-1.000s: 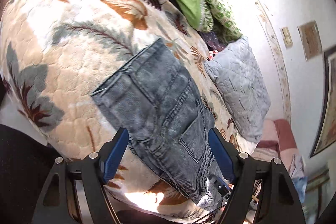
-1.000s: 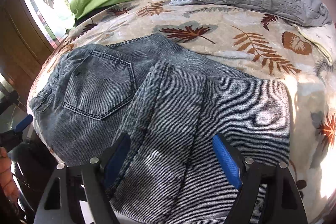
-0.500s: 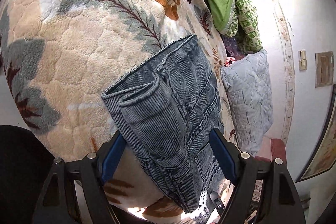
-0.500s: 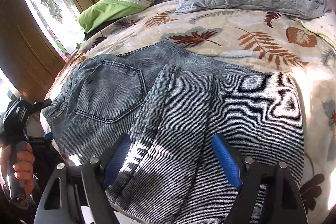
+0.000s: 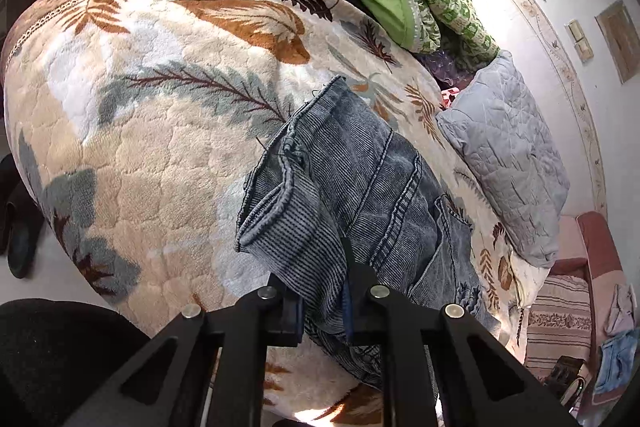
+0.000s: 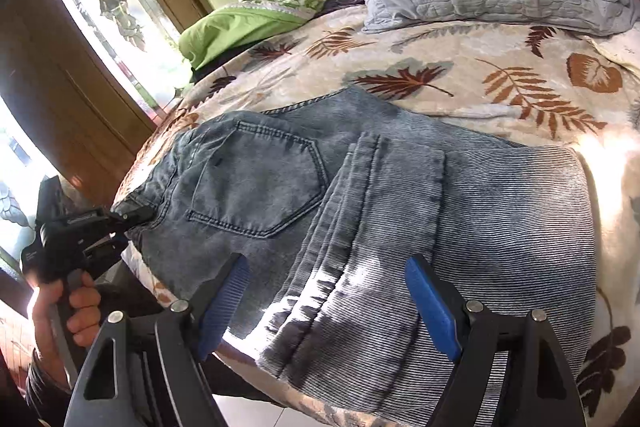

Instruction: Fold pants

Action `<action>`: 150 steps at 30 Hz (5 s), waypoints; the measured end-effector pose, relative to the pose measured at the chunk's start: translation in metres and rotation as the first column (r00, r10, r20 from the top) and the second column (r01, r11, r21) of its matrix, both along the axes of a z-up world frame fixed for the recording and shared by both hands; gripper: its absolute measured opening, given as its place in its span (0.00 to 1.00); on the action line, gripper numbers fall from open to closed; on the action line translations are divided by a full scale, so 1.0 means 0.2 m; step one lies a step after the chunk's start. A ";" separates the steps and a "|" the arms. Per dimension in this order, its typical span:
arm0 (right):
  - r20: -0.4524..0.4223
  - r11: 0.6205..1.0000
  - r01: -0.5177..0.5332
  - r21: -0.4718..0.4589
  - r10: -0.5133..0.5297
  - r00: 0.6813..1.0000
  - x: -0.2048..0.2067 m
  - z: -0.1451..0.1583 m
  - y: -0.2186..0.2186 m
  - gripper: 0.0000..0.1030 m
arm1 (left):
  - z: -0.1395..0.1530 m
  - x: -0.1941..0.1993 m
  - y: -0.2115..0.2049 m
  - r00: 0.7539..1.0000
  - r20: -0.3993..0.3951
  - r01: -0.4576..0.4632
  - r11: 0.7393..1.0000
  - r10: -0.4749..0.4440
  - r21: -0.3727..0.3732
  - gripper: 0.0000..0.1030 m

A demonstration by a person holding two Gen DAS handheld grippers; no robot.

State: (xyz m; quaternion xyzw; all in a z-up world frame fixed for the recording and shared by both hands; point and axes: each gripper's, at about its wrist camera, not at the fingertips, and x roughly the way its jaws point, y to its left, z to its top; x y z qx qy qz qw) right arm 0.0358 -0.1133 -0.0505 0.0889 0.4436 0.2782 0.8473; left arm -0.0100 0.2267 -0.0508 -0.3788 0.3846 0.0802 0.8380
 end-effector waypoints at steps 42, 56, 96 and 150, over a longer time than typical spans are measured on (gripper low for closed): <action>-0.119 0.943 0.242 0.227 -0.220 0.968 0.01 -0.02 -0.38 0.80 | 0.26 -0.01 -0.25 0.994 0.037 0.088 0.939 -0.107 0.333 0.15; -0.005 0.930 0.356 0.093 -0.357 0.934 -0.04 -0.06 -0.61 0.80 | 0.50 0.04 -0.60 0.974 0.065 0.152 0.841 -0.217 0.519 0.15; -0.343 0.761 0.373 0.531 -0.210 0.916 -0.05 -0.12 -0.82 0.81 | 0.27 0.14 -1.03 0.919 -0.076 0.363 0.757 -0.386 0.544 0.74; -0.280 0.841 0.518 0.154 -0.465 0.840 -0.26 -0.21 -0.71 0.21 | -0.01 0.12 -1.11 0.865 -0.202 0.491 0.690 -0.459 0.532 0.75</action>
